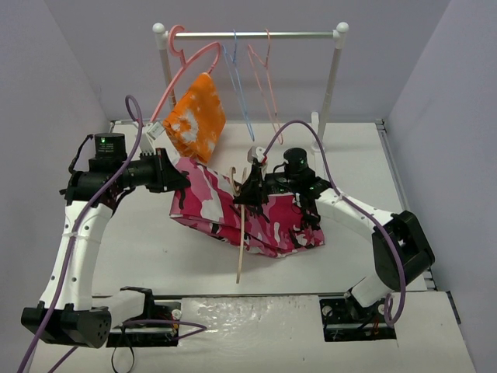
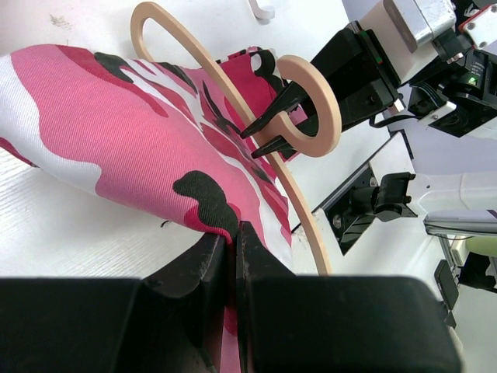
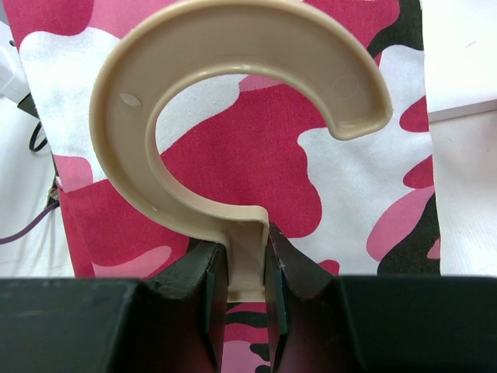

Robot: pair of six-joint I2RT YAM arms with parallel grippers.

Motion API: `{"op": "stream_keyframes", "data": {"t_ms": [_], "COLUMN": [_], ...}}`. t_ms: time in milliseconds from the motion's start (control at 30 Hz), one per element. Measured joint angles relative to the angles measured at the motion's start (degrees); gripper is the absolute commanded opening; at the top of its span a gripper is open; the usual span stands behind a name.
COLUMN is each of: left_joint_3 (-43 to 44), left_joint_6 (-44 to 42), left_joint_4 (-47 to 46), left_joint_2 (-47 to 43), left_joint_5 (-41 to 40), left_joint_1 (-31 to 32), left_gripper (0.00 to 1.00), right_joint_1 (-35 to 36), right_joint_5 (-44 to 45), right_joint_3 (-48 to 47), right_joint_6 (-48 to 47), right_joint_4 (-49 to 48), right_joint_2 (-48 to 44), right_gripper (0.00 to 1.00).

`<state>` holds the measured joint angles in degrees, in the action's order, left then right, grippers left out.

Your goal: Place the trousers on the hanger

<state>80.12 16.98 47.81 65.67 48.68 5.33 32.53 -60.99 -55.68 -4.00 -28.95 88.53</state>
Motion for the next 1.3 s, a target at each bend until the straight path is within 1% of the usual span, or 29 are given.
{"op": "stream_keyframes", "data": {"t_ms": [133, 467, 733, 1033, 1100, 1167, 1200, 1233, 1300], "left_joint_3": [-0.78, -9.4, -13.81, -21.57, -22.61, -22.93, -22.93, -22.94, -23.46], "left_joint_6": [-0.34, -1.65, -3.78, -4.56, -4.55, -4.54, -4.55, -4.52, -4.3], "left_joint_4": [-0.22, -1.98, -3.5, -8.11, -8.75, -9.29, -9.62, -9.82, -10.82], "left_joint_2": [-0.61, -5.69, -7.06, -10.33, -10.96, -11.55, -11.85, -12.23, -13.01], "left_joint_5": [0.25, 0.7, 0.84, 0.81, 0.78, 0.61, 0.45, -0.18, -1.56], "left_joint_1": [-0.28, -1.35, -1.7, -1.98, -1.98, -1.98, -1.98, -1.98, -1.98], "left_gripper": [0.0, 0.0, 0.0, 0.0, 0.02, 0.07, 0.08, 0.11, 0.23], "right_joint_1": [-0.09, -0.29, -0.3, -0.34, -0.34, -0.34, -0.34, -0.34, -0.36], "right_joint_5": [-0.15, -2.95, -6.17, -8.76, -9.1, -9.25, -9.29, -9.29, -9.25], "right_joint_3": [-0.11, -3.57, -4.14, -6.86, -7.71, -8.21, -8.31, -8.31, -8.31], "right_joint_6": [-0.24, 1.28, 4.83, 8.23, 8.49, 8.53, 8.54, 8.66, 9.2], "right_joint_4": [0.87, 2.49, 0.06, -1.72, -1.71, -1.73, -1.77, -1.94, -2.38], "right_joint_2": [-0.75, -1.02, -1.02, -1.02, -1.02, -1.02, -1.02, -1.02, -1.02], "right_gripper": [0.0, 0.0, 0.0, 0.0, 0.0, 0.0, 0.0, 0.0, 0.0]}}
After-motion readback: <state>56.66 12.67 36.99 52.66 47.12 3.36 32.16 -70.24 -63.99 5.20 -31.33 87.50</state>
